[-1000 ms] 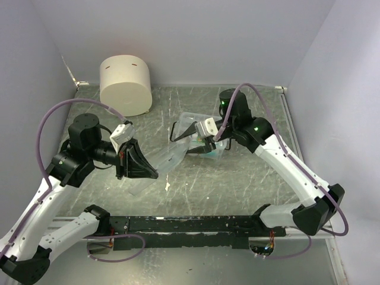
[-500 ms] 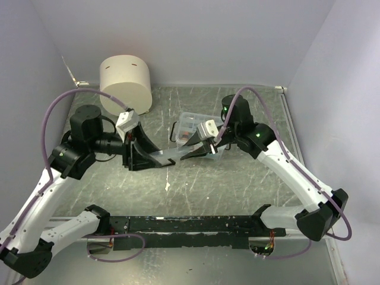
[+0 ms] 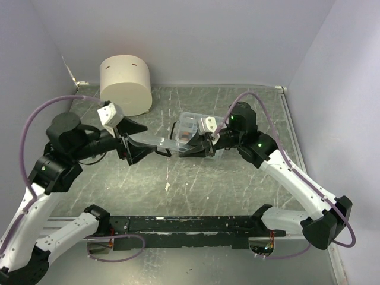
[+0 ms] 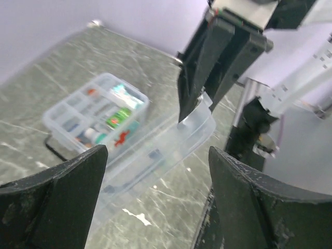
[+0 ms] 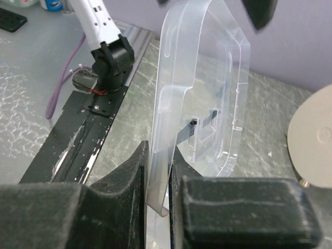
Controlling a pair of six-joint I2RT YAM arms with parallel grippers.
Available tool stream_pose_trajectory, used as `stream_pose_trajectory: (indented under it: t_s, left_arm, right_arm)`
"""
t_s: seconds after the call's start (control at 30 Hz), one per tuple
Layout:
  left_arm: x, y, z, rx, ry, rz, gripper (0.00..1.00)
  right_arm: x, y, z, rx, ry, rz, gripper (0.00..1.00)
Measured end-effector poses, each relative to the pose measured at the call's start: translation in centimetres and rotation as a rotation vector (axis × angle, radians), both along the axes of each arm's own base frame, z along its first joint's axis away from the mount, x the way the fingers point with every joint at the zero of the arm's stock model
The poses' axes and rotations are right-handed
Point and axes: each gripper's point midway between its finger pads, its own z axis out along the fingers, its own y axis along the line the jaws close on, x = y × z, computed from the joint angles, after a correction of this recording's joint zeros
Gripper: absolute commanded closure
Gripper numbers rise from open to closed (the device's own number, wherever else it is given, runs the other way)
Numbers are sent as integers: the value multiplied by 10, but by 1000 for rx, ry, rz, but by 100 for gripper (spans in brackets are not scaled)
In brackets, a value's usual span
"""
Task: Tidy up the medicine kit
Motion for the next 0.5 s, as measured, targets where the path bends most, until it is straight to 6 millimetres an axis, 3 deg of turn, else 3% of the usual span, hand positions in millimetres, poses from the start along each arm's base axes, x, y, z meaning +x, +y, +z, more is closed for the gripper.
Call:
stream_pose_trajectory:
  t_s: [0.3, 0.37, 0.5]
  left_arm:
    - [32, 51, 44, -158, -95, 421, 11]
    - [42, 60, 41, -191, -67, 509, 12]
    - [67, 71, 16, -217, 40, 658, 11]
  right_arm:
    - [26, 6, -8, 23, 186, -202, 100]
    - [42, 9, -1, 54, 275, -306, 100]
    - [90, 13, 10, 139, 529, -586, 100]
